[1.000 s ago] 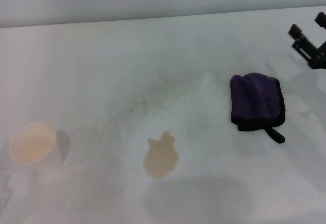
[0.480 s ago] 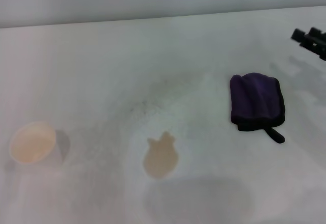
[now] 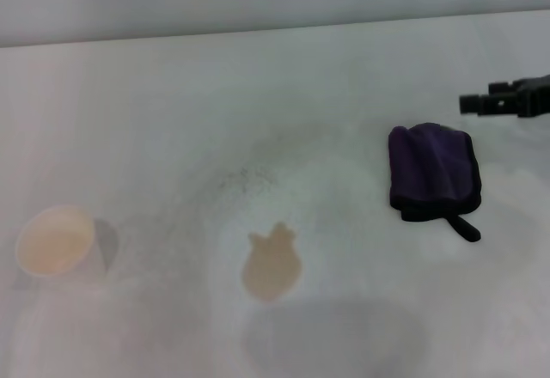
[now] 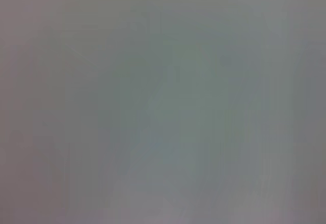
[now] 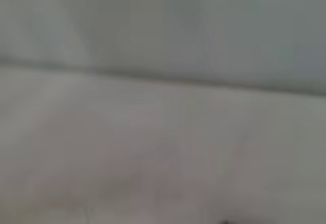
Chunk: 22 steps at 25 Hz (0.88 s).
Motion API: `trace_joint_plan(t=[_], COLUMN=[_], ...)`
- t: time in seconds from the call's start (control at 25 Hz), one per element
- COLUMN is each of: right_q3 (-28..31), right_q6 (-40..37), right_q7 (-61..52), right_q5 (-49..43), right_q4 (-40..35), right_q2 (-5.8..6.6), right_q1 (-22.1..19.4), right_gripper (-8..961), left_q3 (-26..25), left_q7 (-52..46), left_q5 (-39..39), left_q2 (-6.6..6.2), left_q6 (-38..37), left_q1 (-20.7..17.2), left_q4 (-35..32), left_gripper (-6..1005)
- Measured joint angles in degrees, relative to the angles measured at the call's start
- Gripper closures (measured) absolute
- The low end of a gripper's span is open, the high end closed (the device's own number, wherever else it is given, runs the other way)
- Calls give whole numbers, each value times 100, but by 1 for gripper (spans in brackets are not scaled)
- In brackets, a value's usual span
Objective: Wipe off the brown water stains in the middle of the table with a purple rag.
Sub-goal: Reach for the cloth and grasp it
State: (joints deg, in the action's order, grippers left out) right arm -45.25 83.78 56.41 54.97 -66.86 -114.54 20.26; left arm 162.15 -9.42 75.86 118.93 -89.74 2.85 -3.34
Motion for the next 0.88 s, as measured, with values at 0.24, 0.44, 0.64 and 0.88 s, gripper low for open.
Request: trace_joint_plan(t=[0.24, 0.44, 0.64, 0.88], right_q3=[-1159, -1801, -2721, -3179], right_q6=[155, 268, -53, -484], right_q7=[-1293, -1902, -2473, -2889], right_q5=[-1305, -1596, -2295, -2867], right_q4=[-1091, -1205, -723, 179], right_q2=[-50, -58, -80, -85], right_q1=[257, 584, 1081, 1629], right_gripper=[218, 219, 219, 218], left_q3=[0, 0, 0, 41], left_q7=[7, 14, 24, 31], left_q5=[19, 23, 18, -25], left_q2=[0, -2, -2, -2], left_q6=[-40, -49, -52, -53], left_q1=[93, 189, 281, 369], left_q4=[134, 213, 244, 353], left_gripper=[105, 105, 105, 105])
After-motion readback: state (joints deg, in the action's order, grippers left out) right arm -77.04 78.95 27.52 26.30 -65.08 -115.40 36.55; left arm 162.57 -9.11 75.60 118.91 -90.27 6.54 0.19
